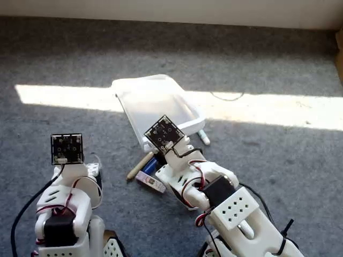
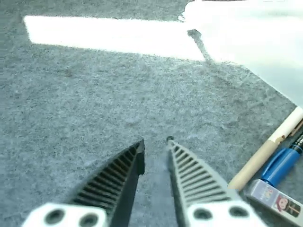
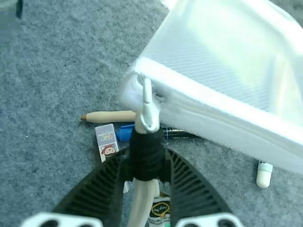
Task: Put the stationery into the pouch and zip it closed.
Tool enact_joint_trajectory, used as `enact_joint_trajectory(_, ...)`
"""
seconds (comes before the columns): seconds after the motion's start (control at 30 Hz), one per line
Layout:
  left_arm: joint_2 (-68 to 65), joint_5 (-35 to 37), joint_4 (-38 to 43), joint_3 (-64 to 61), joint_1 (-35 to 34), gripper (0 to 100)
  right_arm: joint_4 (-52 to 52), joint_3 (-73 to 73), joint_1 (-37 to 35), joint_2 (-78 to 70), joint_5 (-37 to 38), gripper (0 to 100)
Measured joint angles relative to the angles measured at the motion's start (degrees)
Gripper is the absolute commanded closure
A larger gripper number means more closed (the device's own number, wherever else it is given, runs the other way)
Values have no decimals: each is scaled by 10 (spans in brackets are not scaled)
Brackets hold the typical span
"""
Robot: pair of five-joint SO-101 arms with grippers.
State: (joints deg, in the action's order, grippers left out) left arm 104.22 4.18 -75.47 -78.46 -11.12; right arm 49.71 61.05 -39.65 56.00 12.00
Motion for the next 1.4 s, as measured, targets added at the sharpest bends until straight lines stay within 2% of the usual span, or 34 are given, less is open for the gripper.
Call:
enact_joint_trajectory(0.07, 0, 0, 0, 0, 11, 652, 0, 0, 0, 0, 0, 976)
enact_joint_trajectory(0.27, 0, 0, 2, 0, 18, 667, 0, 0, 0, 0, 0, 976)
enact_joint_trajectory(0.5, 0, 0, 2, 0, 89, 667, 0, 0, 0, 0, 0, 976)
enact_joint_trajectory(0.77, 1, 1, 2, 51, 132, 667, 0, 0, 0, 0, -4, 976)
enact_joint_trajectory(0.93, 1, 30, 4, 51, 164, 667, 0, 0, 0, 0, -4, 976)
enact_joint_trajectory(1.07, 1, 35, 33, 47, 169, 667, 0, 0, 0, 0, -4, 976)
enact_joint_trajectory(1.23, -5, 39, 110, -17, 169, 667, 0, 0, 0, 0, -4, 976)
enact_joint_trajectory(1.4, -4, 39, 128, -25, 169, 667, 0, 0, 0, 0, -4, 976)
